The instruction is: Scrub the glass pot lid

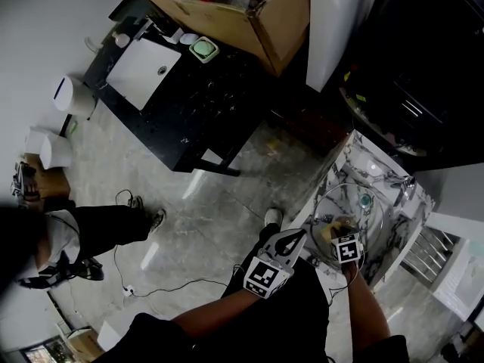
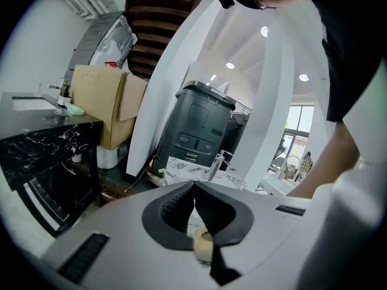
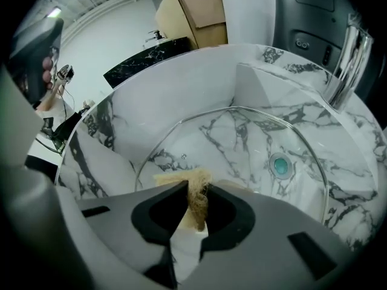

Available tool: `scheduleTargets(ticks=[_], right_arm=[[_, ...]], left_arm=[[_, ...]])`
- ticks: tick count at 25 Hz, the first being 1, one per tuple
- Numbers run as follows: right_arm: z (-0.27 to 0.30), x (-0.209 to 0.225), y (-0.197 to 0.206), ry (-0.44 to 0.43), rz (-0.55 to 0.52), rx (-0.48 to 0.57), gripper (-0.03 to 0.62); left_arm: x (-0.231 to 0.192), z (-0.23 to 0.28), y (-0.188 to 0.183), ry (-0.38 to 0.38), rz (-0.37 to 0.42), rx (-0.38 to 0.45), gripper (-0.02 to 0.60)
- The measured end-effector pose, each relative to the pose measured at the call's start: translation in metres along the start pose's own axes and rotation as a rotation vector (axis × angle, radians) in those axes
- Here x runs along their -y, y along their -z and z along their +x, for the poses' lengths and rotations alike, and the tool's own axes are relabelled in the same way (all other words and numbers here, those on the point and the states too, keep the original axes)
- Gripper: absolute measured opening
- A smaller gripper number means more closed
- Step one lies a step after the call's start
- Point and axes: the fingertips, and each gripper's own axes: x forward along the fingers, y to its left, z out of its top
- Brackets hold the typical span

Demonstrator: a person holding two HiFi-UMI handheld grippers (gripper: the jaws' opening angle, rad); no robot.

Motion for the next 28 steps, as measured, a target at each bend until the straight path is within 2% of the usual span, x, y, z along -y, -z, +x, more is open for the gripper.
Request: scheduleTargets(ticks=[12,19,24,28], right_arm=[[0.007,-0.005,-0.027,0.008,0.036,-0.011,0.075],[0.012,0.007,-0.036,0.038,0.068,-0.032,0.076],[-0.009,0.027,-0.042,0.105,0.104,-0.010,0.075],[-0.049,0.043,-0.048,0.185,0.150,0.062,0.075]], left_arm=[[-0.017,0.007,-0.025,0.037,0.029,-0.011,0.016],[-0.034,0.007,-0.039,0.072,0.034,-0.020,0.017],[-0.044,0.011,-0.053,0.108,0.068,-0.012,0.017],[-0.043,0.019,-0.062,0.157,0.068,-0.004,0.017]])
